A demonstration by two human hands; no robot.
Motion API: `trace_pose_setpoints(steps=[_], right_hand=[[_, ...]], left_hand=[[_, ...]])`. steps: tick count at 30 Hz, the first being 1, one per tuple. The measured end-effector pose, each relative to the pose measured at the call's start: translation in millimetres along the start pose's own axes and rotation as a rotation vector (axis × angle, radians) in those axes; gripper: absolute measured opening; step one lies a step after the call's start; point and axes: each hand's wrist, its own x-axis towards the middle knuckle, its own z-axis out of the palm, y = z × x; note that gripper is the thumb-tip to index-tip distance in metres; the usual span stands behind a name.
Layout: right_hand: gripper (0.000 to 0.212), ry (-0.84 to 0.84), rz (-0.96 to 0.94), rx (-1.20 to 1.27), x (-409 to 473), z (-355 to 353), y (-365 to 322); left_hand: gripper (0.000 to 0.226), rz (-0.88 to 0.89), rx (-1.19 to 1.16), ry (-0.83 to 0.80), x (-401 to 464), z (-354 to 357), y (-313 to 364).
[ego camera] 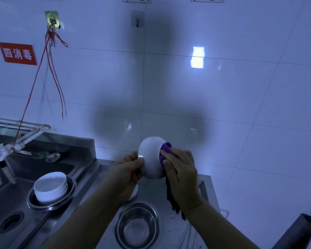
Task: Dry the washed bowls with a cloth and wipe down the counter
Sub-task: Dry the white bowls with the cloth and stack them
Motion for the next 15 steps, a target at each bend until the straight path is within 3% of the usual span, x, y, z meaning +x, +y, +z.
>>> trace_pose_setpoints(steps=[5,10,15], right_hand=[[0.043,-0.115,-0.096,0.011,-16,-5,7],[0.049,0.046,0.023,-0.014,3,-1,2],[0.045,0.042,0.037,-0.027,9,19,-11]], left_hand=[[0.023,0.016,-0.048,0.072,2,-4,5],[0.021,0.004,-0.095,0.056,-1,6,-5],[0.018,-0.047,-0.142,0.062,-4,19,-19]])
